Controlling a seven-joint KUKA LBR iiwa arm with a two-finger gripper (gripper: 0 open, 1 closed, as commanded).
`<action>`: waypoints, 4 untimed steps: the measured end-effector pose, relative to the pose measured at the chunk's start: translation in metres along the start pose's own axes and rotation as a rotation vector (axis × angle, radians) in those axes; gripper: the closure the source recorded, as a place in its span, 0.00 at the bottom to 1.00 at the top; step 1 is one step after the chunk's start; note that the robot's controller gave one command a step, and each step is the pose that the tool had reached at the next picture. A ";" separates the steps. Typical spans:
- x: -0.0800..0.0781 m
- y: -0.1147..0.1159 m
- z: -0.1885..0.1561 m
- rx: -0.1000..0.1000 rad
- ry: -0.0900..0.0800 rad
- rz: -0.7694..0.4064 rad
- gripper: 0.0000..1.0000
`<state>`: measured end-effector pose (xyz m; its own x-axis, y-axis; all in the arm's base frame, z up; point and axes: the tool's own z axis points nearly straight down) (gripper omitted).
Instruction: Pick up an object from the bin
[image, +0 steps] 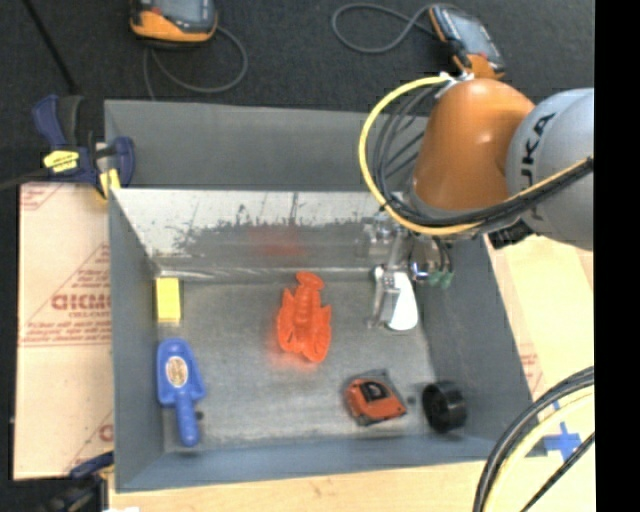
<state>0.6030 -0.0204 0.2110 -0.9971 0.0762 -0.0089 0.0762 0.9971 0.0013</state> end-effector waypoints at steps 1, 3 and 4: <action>0.003 0.033 0.024 0.002 0.008 -0.020 0.00; -0.015 0.067 0.087 -0.001 0.007 -0.056 0.00; -0.015 0.067 0.133 0.002 0.000 -0.076 0.00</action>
Offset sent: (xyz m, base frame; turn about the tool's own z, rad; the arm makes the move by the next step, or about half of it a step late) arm -0.0252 0.0494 -0.0848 -0.0714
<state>0.6241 0.0449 0.0783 -1.0000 0.0003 -0.0084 0.0003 1.0000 -0.0009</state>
